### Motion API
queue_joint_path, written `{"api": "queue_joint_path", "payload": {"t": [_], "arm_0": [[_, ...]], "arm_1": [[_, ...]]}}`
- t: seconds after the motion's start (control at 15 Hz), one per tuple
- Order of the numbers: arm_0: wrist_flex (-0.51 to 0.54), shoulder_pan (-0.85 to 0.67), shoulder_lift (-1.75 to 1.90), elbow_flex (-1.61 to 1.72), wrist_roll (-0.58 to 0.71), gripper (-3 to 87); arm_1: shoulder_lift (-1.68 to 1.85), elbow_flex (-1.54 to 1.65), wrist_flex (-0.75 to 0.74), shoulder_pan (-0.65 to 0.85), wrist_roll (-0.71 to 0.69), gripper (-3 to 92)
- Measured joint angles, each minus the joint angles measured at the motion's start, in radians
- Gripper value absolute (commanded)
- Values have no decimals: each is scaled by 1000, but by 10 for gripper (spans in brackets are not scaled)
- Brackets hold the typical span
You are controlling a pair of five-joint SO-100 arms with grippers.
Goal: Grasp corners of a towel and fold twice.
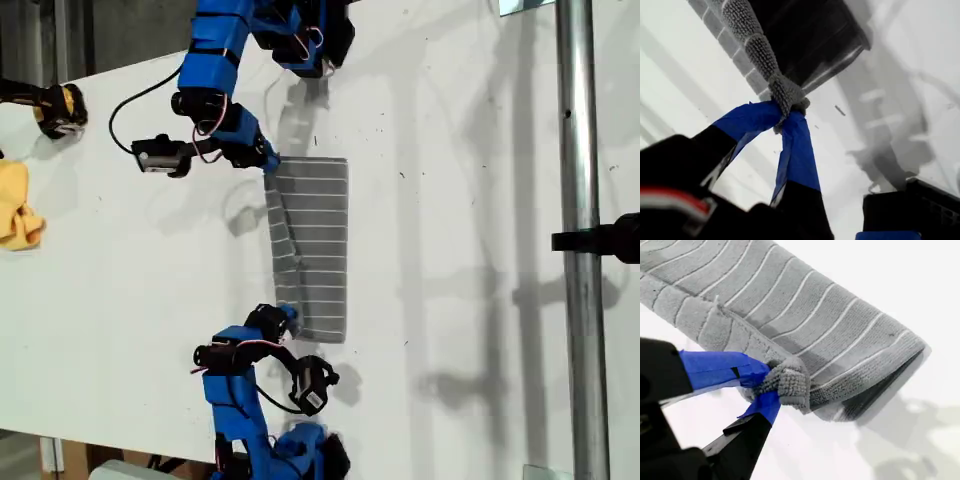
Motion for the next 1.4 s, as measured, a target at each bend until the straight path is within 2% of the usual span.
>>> {"api": "queue_joint_path", "payload": {"t": [0.13,0.33,0.47,0.87,1.07,1.27,1.33,1.4], "arm_0": [[-29,-69,23,51,64,-14],[-81,-141,72,130,114,-14],[-146,-130,126,253,112,-14],[-351,34,156,528,-52,-13],[-417,123,149,555,-143,-13],[-439,137,64,561,-187,-11],[-456,138,54,568,-199,1],[-465,140,51,577,-215,78]], "arm_1": [[3,8,-31,129,-110,-2],[20,75,-84,183,-169,-2],[61,198,-150,129,-121,-2],[66,400,-296,-216,156,-2],[66,494,-367,-279,222,-2],[66,571,-448,-278,239,-2],[61,595,-477,-282,244,-2],[54,615,-505,-279,244,21]]}}
